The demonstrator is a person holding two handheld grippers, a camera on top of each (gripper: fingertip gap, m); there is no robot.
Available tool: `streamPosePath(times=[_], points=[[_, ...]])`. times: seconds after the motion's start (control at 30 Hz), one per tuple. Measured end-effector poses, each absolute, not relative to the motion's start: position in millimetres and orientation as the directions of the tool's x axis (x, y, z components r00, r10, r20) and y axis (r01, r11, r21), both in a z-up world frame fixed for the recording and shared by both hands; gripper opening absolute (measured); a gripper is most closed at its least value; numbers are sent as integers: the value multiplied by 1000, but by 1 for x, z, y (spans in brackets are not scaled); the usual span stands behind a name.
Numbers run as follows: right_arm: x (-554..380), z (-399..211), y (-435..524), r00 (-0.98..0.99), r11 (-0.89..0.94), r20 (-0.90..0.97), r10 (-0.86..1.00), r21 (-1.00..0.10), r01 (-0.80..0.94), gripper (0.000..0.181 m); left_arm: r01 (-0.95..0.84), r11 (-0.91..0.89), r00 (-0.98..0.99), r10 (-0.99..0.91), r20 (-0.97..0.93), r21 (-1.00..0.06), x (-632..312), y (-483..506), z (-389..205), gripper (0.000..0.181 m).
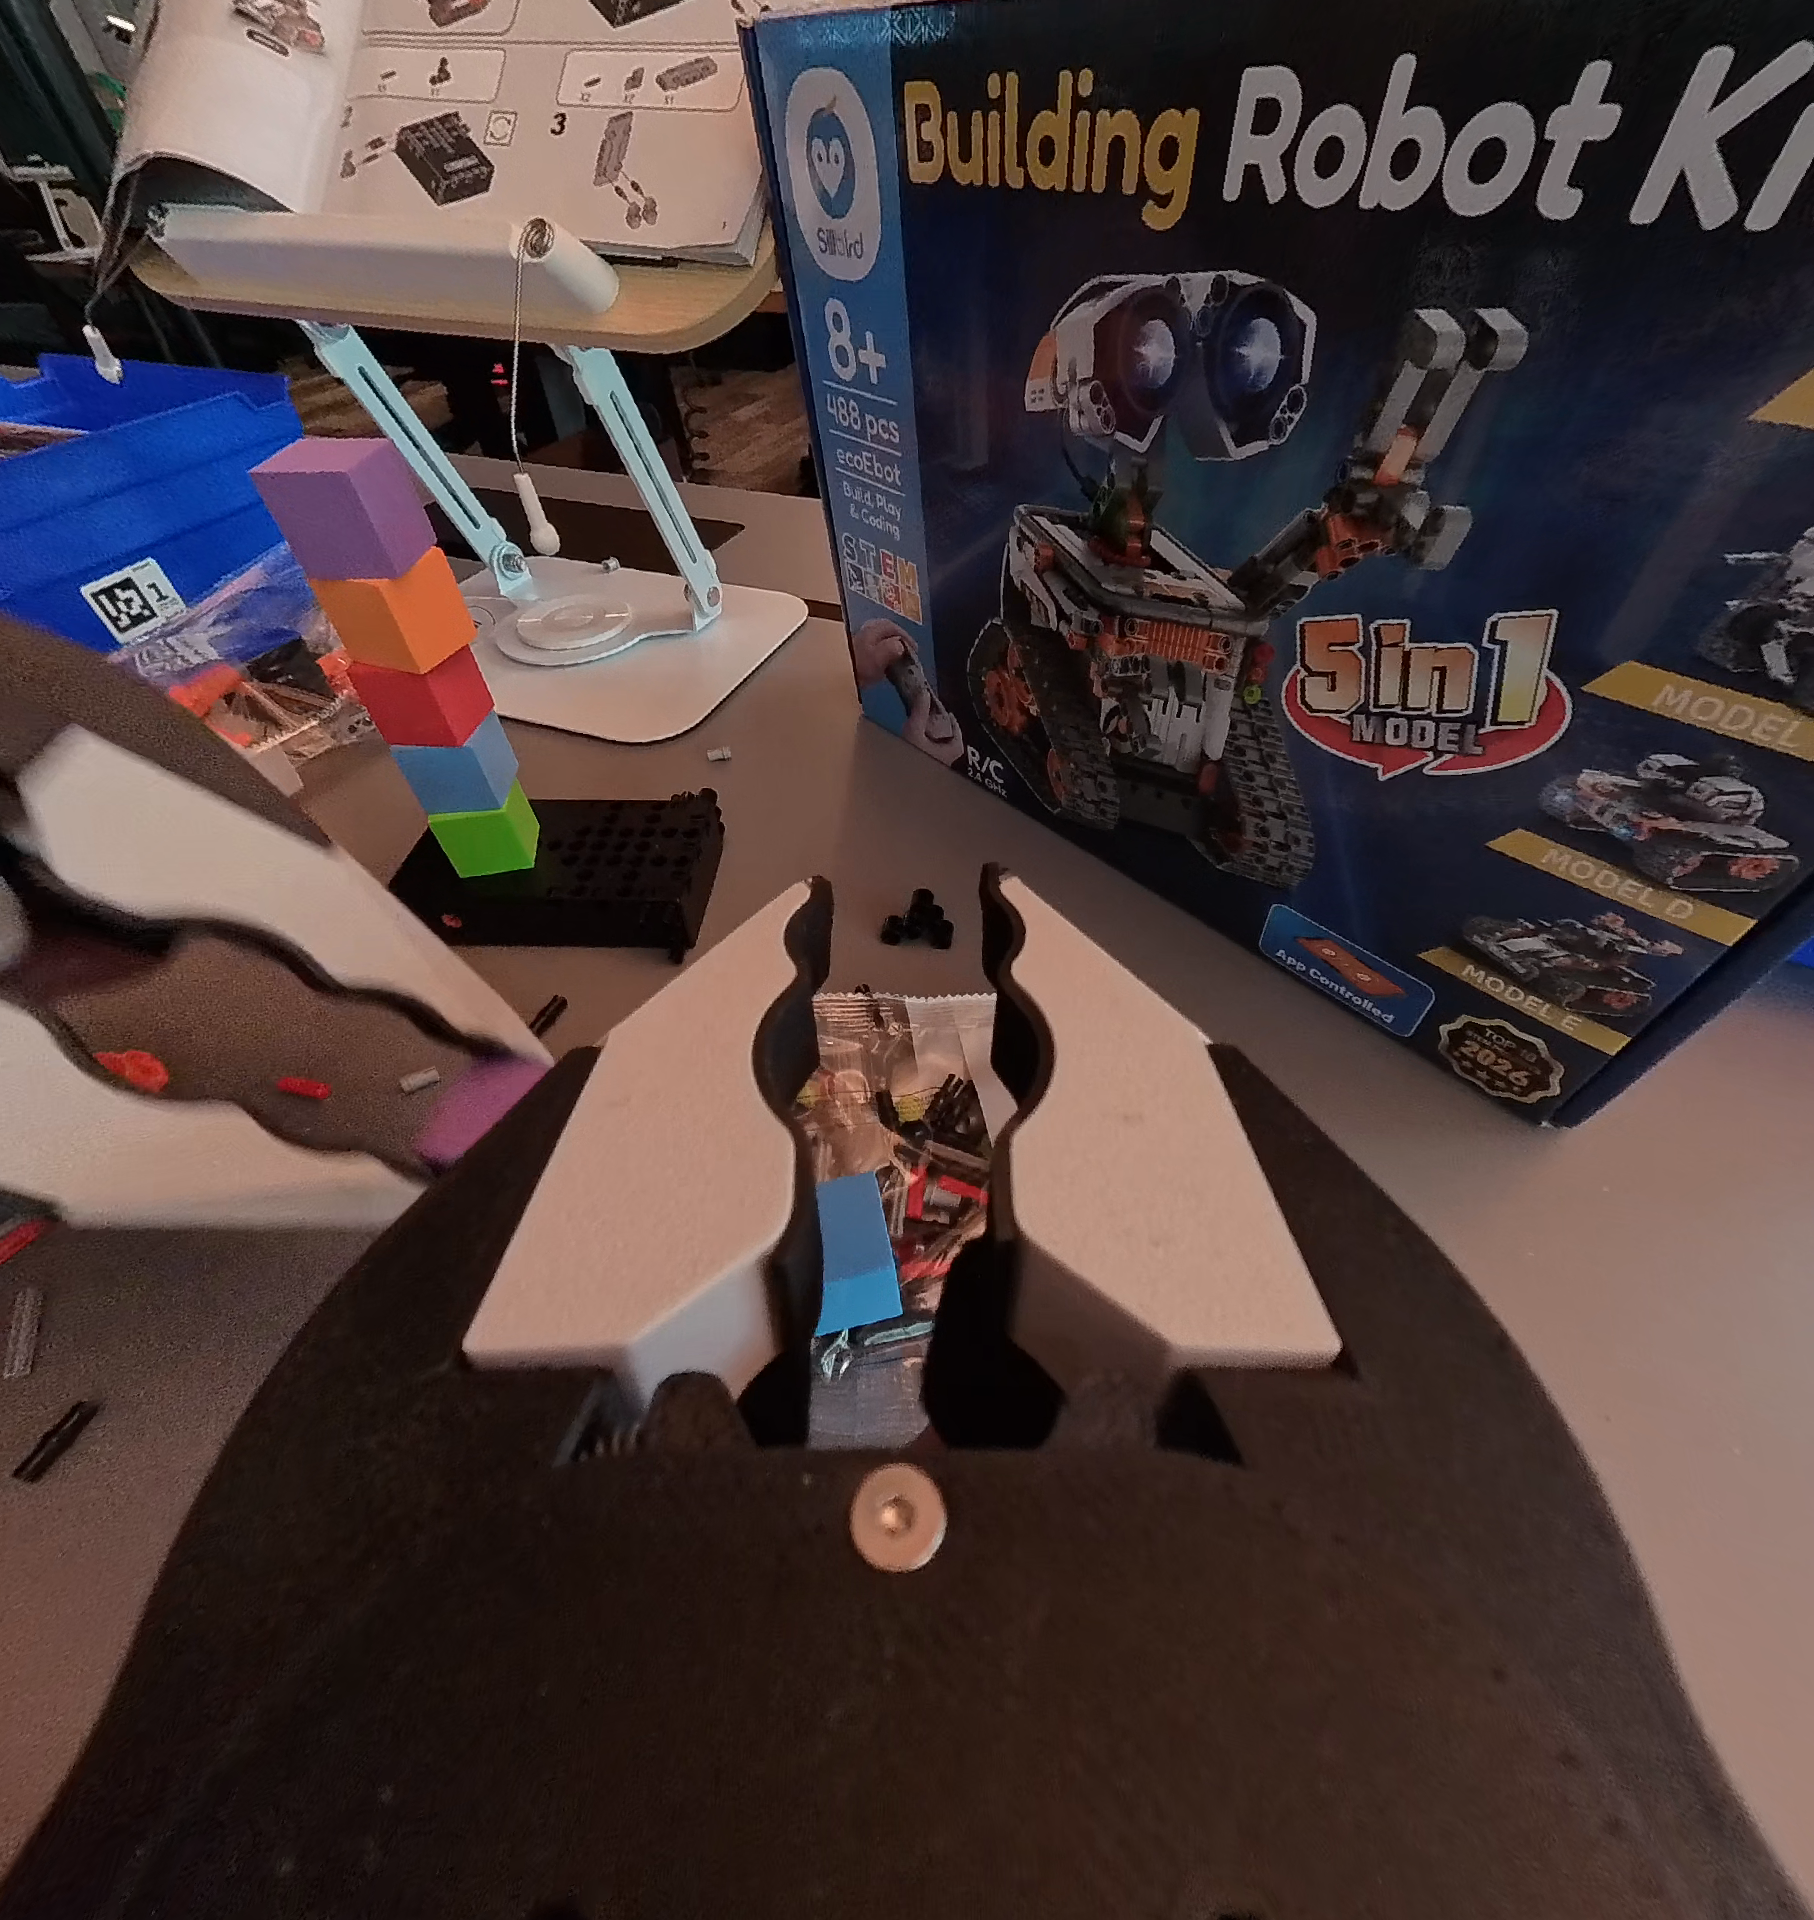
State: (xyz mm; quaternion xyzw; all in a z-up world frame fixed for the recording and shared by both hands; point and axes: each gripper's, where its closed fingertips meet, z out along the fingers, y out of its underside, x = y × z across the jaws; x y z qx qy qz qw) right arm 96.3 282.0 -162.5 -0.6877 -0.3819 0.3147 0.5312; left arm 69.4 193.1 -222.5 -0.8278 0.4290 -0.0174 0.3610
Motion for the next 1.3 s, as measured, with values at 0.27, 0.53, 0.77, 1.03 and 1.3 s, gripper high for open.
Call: streamPosePath(times=[0.27,0.53,0.77,1.03,1.3], points=[[95,-163,281,506,-141,-24,862,-971,194,28,-661,-385,717,-576,-392,-644,-20,196,-101,27],[96,-164,282,509,-148,-29,860,-970,195,28,-614,-493,771,-544,-332,-616,-67,212,-92,27],[95,-163,281,505,-144,-27,863,-970,194,28,-583,-540,790,-551,-268,-607,-74,214,-109,27],[96,-162,281,508,-145,-31,861,-972,187,28,-562,-523,811,-499,-305,-640,-81,217,-98,43],[102,-160,287,537,-150,-37,843,-974,168,28,-661,-331,703,-587,-401,-673,15,203,-106,44]])
